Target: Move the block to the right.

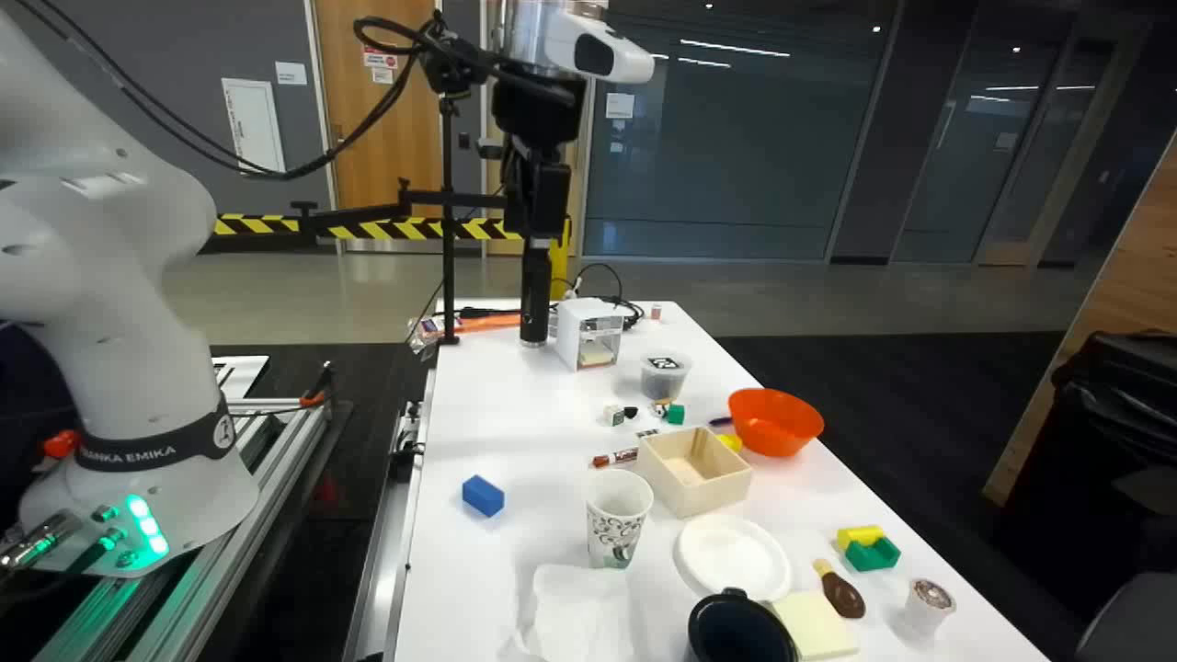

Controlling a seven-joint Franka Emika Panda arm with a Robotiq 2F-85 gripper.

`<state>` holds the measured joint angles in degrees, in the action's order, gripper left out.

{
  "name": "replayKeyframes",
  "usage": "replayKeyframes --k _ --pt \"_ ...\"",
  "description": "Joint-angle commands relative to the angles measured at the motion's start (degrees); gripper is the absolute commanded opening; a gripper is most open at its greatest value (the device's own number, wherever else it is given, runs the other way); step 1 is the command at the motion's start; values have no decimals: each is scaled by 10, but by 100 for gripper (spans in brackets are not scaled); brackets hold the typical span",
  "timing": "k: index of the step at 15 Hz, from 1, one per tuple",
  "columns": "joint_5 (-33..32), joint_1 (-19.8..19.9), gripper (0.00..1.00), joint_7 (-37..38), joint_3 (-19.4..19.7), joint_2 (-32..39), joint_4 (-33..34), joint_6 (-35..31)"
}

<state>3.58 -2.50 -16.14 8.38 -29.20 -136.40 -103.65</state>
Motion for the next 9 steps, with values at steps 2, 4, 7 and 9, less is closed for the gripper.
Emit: replayKeyframes --k 2,4,7,9 --pt "4 9 100 -3 -8 1 1 2" --pt "4 9 100 -3 -8 1 1 2" --pt "4 9 100 -3 -8 1 1 2" --pt "15 14 100 19 -7 36 19 -29"
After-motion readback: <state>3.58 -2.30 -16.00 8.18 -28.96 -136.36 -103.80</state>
